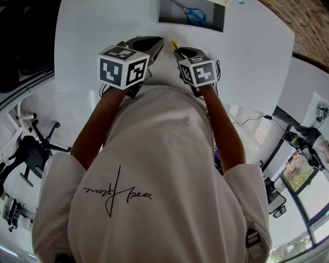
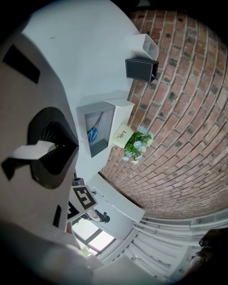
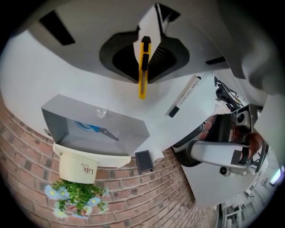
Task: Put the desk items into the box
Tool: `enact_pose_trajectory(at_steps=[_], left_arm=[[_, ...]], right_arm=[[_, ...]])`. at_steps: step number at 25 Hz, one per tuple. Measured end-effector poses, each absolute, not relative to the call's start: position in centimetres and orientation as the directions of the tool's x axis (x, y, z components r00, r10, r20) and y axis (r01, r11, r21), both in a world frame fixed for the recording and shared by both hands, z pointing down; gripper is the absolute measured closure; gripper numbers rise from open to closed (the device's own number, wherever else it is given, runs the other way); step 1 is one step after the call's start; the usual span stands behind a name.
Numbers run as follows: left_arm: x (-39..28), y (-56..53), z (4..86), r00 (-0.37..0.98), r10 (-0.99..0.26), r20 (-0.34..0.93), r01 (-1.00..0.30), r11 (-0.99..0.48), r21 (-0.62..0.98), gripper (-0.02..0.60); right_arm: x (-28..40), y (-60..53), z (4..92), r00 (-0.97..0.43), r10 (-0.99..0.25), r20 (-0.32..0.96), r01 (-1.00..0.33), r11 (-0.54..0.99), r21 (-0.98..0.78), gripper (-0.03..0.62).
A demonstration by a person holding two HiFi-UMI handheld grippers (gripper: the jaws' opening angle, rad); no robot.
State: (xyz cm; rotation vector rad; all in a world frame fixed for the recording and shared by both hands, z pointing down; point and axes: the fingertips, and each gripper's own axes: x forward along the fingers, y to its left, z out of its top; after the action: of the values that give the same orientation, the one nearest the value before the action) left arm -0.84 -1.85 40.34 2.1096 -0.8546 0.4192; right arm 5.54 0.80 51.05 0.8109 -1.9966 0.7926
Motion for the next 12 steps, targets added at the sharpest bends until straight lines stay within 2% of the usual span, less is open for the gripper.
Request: enact_pose_trajectory(at_steps=[12], left_arm=[[-0.7, -1.7, 40.6, 0.721, -0.419, 0.551, -0.692, -0.453, 0.561, 0.577]], right_arm=[[6.3, 0.8, 49.6, -0.476, -0.265, 0.839, -0.766, 0.593, -0.247, 0.514]])
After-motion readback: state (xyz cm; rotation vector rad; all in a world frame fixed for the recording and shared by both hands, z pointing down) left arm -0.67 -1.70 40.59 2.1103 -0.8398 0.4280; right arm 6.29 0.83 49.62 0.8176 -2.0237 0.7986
